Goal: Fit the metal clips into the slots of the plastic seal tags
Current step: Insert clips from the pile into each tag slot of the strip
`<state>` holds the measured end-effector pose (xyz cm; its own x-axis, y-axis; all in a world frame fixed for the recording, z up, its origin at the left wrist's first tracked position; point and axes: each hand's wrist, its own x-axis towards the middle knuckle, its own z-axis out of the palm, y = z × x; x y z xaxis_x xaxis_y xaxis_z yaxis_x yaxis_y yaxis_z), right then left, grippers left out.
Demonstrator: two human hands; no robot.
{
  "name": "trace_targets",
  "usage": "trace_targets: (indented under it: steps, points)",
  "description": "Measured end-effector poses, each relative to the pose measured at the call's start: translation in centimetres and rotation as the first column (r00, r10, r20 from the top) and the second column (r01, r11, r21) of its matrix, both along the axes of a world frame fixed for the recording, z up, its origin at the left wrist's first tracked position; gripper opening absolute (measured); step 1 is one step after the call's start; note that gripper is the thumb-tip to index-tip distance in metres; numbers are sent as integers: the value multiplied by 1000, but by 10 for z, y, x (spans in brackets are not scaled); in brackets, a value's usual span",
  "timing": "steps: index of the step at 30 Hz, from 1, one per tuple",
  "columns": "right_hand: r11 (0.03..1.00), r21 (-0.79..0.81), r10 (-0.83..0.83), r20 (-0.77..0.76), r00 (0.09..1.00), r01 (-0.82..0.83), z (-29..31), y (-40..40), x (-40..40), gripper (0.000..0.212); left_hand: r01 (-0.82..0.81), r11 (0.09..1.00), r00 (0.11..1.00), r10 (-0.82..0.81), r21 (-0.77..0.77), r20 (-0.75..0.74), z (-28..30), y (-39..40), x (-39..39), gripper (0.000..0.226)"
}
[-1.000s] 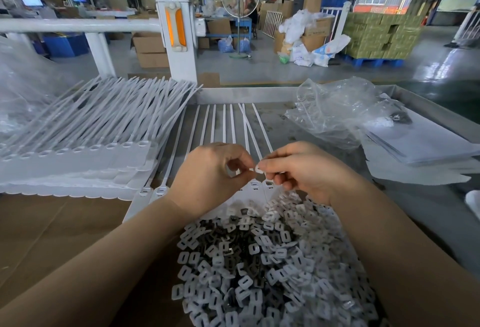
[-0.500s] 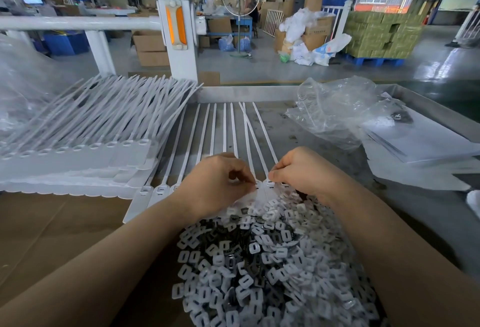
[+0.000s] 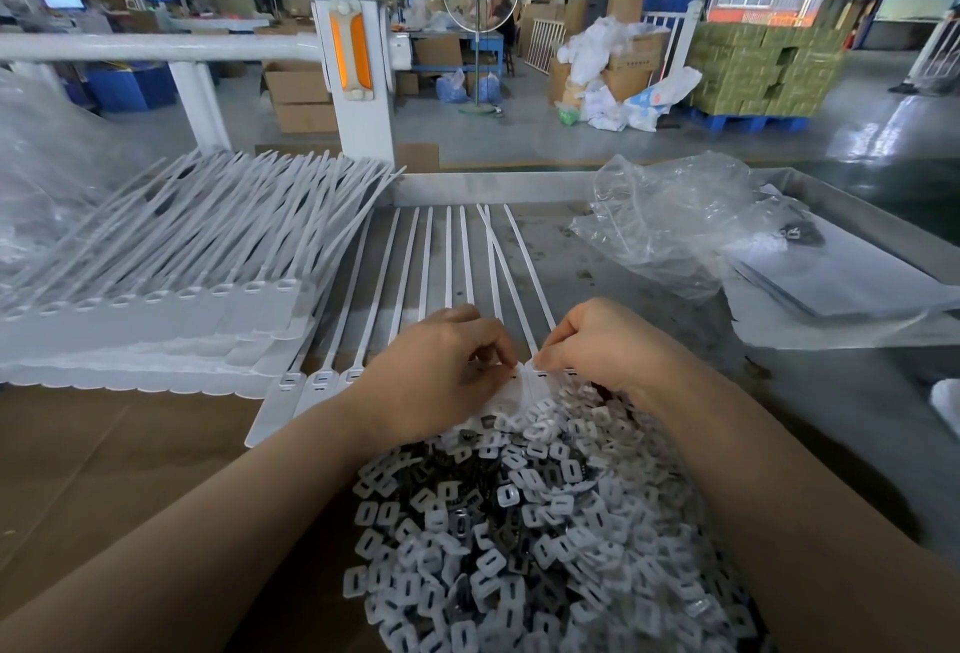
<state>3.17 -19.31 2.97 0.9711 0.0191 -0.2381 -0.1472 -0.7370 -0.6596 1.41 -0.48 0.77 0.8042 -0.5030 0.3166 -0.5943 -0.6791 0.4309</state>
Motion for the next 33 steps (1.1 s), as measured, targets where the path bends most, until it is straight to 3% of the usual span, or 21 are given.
trace_targets:
  steps: [3,5,9,13,16,19,22,25,28,33]
  points:
    - [989,114,-94,-28,995,96,0,-5,2,21,45,992,999,-48,115,21,0,0,1,28]
    - [973,193,-123,-47,991,130,-1,-7,4,16,61,980,998,-64,188,12,1,0,2,36]
    - [977,173,-123,-22,992,125,-2,-6,5,17,70,966,997,-78,247,23,3,-1,4,38]
    - [971,203,-129,-3,992,127,-1,-3,4,19,42,900,975,-132,434,180,7,-4,4,39]
    - [969,218,-126,27,992,117,1,-2,4,23,44,882,955,-175,470,239,9,-4,6,40]
    - [974,217,-77,41,996,66,3,0,1,16,58,933,980,-121,354,160,6,-2,7,42]
    - [976,213,45,47,998,-54,7,-1,-3,9,49,999,992,-46,18,-115,-1,-2,9,43]
    - [947,84,306,65,950,-311,11,-2,-10,5,-97,961,930,-4,-258,-367,0,1,13,41]
    - [875,16,480,88,873,-483,13,2,-14,9,-161,925,899,-7,-345,-438,4,4,12,38]
    - [806,-40,592,87,801,-591,14,8,-20,16,-159,907,889,-41,-390,-457,5,3,10,37]
